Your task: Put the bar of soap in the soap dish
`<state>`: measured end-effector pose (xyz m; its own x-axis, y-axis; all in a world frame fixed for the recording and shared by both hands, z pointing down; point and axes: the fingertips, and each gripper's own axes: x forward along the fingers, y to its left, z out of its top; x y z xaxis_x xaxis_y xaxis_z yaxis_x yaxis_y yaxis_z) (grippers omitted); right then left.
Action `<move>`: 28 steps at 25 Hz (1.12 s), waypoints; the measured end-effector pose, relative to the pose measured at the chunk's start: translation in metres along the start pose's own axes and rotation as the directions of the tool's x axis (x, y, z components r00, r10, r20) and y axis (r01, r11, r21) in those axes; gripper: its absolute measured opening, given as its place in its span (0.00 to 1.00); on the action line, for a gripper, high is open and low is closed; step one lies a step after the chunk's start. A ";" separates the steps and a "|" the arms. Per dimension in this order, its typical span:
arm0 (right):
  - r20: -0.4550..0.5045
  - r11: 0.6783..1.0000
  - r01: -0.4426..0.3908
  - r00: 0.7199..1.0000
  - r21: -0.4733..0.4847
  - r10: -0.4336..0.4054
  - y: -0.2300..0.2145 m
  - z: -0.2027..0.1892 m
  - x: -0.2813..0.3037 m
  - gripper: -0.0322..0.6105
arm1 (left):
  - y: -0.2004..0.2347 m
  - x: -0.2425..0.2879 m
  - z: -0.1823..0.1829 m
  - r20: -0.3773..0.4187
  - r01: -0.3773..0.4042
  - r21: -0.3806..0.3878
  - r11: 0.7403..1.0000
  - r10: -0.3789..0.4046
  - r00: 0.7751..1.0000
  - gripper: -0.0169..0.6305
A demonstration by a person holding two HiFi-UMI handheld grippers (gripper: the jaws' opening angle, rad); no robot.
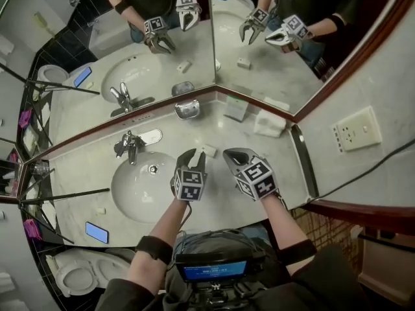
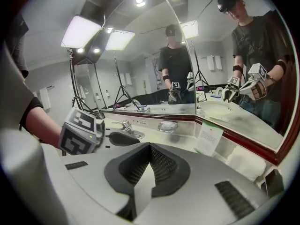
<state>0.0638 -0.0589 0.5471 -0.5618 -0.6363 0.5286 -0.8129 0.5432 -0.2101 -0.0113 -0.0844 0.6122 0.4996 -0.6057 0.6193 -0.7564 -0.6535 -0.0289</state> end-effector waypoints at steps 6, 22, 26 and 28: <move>0.028 0.998 -0.056 0.998 -0.039 0.057 0.021 0.015 0.000 0.08 | 0.017 -0.076 0.036 0.145 -0.061 -0.075 0.995 0.071 0.987 0.03; 0.064 0.994 -0.088 0.994 -0.067 0.092 0.044 0.004 -0.024 0.08 | 0.013 -0.158 0.026 0.236 -0.078 -0.212 0.974 0.128 0.963 0.03; 0.055 0.993 -0.083 0.995 -0.083 0.088 0.047 0.001 -0.026 0.08 | 0.011 -0.161 0.027 0.246 -0.082 -0.212 0.974 0.134 0.960 0.03; 0.041 0.992 -0.082 0.995 -0.098 0.087 0.049 -0.001 -0.024 0.08 | 0.011 -0.161 0.026 0.244 -0.088 -0.211 0.974 0.140 0.960 0.03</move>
<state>0.0379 -0.0160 0.5251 -0.6361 -0.6090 0.4738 -0.7449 0.6449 -0.1711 -0.0888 -0.0057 0.4918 0.4768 -0.7836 0.3984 -0.8695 -0.4871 0.0826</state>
